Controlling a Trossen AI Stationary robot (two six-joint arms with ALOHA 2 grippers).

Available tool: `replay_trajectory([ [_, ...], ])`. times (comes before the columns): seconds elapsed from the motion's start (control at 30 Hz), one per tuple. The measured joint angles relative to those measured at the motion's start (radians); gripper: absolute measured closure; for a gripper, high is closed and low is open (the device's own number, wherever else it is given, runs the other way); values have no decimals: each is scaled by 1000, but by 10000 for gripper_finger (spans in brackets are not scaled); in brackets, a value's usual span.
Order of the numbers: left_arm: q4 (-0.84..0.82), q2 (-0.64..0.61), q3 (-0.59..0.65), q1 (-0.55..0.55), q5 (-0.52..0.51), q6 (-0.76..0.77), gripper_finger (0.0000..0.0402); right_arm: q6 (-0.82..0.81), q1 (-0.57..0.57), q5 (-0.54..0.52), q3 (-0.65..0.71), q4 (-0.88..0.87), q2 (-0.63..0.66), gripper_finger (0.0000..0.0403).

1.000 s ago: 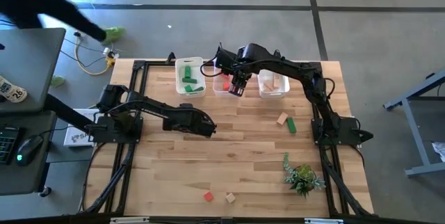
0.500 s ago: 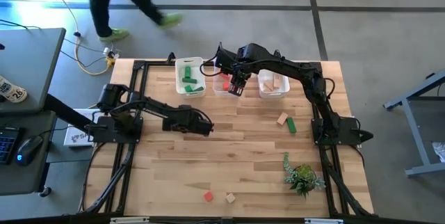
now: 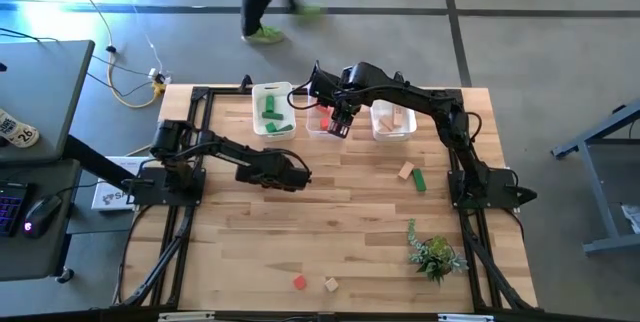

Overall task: Sort & place blocks by color
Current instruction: Put the orange block into the transparent bin

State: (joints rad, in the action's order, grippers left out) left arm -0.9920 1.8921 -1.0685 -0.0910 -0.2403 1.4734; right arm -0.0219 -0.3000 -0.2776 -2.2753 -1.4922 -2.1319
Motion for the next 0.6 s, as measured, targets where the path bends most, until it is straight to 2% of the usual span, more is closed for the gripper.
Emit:
replay_trajectory([
  [0.13, 8, -2, 2, 4, -6, -17, 232, 0, 0, 0, 0, 0, 0, 256],
  [0.37, 8, -8, 4, 15, -17, -169, 300, 17, 0, 0, 0, 0, 0, 256],
  [0.6, 21, -41, 3, 14, -28, -409, 300, 58, 0, 2, 0, 0, 0, 256],
])
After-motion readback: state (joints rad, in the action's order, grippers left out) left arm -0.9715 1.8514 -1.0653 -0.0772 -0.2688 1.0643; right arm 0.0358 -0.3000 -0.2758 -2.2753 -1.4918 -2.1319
